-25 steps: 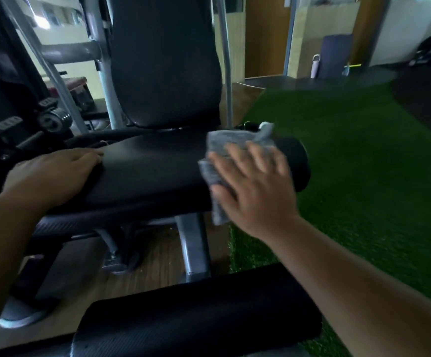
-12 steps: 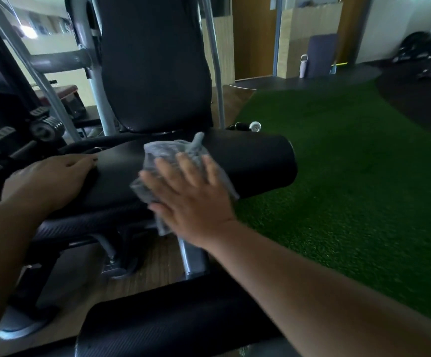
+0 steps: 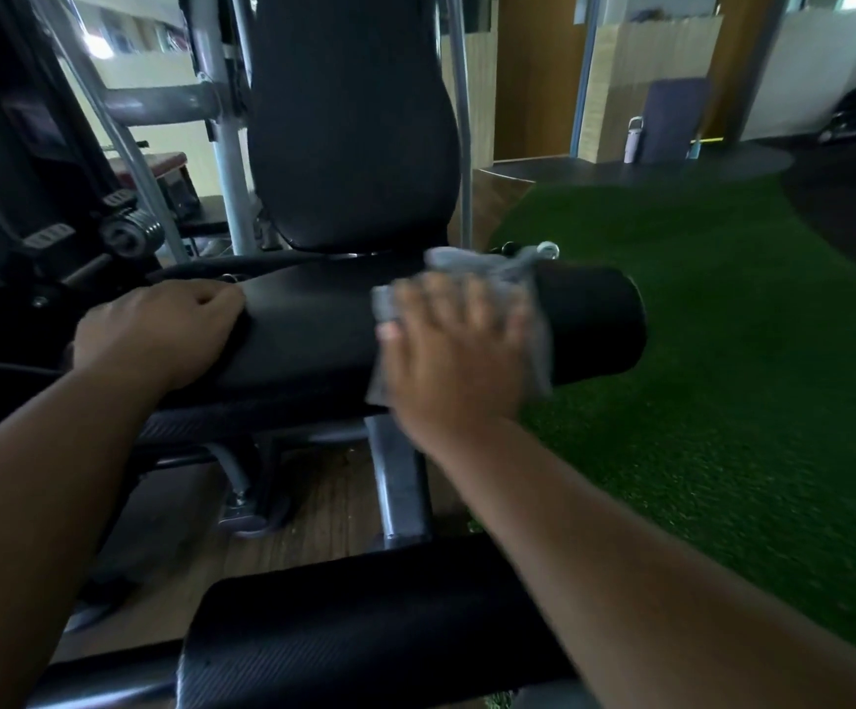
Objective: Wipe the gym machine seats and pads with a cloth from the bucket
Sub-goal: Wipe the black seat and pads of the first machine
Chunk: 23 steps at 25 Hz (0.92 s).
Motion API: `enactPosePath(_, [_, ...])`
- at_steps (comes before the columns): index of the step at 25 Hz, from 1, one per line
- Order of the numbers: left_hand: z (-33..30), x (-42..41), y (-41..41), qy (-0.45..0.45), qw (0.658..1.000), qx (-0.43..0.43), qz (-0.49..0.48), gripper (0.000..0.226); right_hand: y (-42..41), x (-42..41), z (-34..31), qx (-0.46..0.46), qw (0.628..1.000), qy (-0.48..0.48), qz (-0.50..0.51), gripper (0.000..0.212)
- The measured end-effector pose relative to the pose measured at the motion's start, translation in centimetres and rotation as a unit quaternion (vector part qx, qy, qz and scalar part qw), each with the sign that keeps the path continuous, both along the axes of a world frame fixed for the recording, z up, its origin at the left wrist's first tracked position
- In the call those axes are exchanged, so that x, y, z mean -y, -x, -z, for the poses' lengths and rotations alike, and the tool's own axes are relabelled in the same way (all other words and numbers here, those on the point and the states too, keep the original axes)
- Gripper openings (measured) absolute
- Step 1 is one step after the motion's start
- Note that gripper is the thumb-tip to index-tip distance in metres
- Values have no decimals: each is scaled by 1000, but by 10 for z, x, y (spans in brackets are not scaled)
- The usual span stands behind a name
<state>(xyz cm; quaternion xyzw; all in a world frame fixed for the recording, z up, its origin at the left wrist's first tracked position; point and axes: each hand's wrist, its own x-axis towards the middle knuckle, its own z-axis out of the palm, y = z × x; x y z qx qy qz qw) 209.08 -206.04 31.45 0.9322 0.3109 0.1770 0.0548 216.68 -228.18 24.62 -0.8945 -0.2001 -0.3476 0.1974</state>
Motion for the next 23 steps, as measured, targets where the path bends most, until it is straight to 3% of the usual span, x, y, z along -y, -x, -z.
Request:
enactPosePath(3, [-1,0,6,-19,1000,-15,-6,65,34,-38,-5,42,983,117,-136,53])
enactPosePath(5, [-3,-7,7,-21,999,-23,-5,69,21,-16,2,57,967,178,-172,55])
enactPosePath(9, [-1,-3,6,-14,1000,-11,-1,62,-45,95,5,45,987,151,-28,60])
enactPosePath(12, [-4,6,7,-39,999,-4,-9,46,-46,96,1,1,995,96,22,60])
enactPosePath(14, [-6,14,9,-47,999,-8,-10,44,-30,52,-12,-16,997,69,-7,58])
enactPosePath(18, [-9,7,16,-30,999,-20,21,44,32,-45,-10,22,984,140,-107,56])
enactPosePath(21, [-4,-22,37,-27,998,-26,50,44,21,-20,-6,55,958,235,-152,62])
enactPosePath(23, [10,-45,56,0,994,39,105,42,4,21,-2,74,953,257,-141,66])
